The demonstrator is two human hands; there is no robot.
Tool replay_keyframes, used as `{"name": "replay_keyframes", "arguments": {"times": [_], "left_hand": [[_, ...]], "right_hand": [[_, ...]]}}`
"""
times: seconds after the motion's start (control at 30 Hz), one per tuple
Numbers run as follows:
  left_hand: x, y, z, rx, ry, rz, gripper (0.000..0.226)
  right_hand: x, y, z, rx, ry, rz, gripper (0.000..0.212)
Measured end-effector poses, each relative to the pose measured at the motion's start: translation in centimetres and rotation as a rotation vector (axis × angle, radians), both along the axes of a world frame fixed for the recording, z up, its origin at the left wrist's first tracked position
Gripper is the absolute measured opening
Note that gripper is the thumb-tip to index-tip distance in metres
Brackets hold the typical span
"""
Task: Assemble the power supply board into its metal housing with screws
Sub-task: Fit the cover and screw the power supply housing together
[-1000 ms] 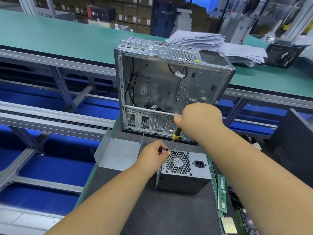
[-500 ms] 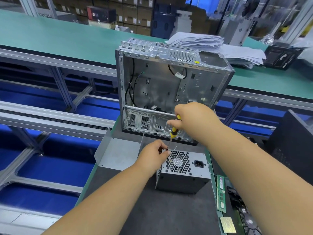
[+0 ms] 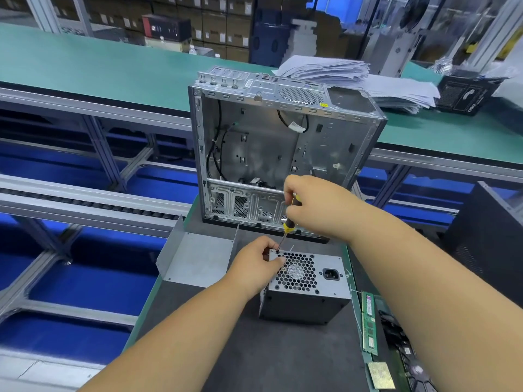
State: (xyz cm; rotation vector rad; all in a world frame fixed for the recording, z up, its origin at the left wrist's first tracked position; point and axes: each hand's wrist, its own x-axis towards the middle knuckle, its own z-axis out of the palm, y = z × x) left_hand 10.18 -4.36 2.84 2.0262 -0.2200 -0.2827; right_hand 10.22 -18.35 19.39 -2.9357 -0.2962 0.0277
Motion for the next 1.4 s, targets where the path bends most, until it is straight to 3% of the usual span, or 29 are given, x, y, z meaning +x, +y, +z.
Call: {"name": "replay_keyframes", "arguments": {"times": [0.13,0.3,0.43,0.63,0.83,1.03,1.2,1.4], "left_hand": [[0.0,-0.3,-0.2,-0.025,0.064,0.028,0.018],[0.2,-0.4,-0.1,-0.009,0.122,0.045,0.027],[0.3,-0.5,-0.4,-0.064,0.135,0.070,0.029],[0.5,-0.6,-0.6,-0.057,0.122,0.078,0.024],[0.5,-0.5,-0.7,-0.072,0.128,0.077,0.023],[0.7,-0.4,-0.9,-0.058,0.110,0.049,0.026],[0.9,-0.3,-0.6,-0.092,0.144,0.026,0.019],[0.8,-0.2,-0.3,-0.091,0.159,0.018,0.019]], "right_hand": [[0.0,-0.5,0.0,-0.022,-0.051,0.125,0.006],[0.0,-1.0,0.1,-0.024,0.014,0.187,0.021],[0.4,-1.0,0.5,-0.095,-0.031,0.139,0.010],[1.3,-0.1,0.9,-0.347,-0.023,0.037,0.046],[1.2,0.7,0.1,-0.458,-0.142,-0.111,0.057],[0.6,0.1,-1.0,-0.395,-0.189,-0.267,0.062],[0.4,-1.4,-0.9,0.023,-0.056,-0.029,0.016],[-0.2,-1.1,-0.9,0.131,0.031,0.121,0.020]]}}
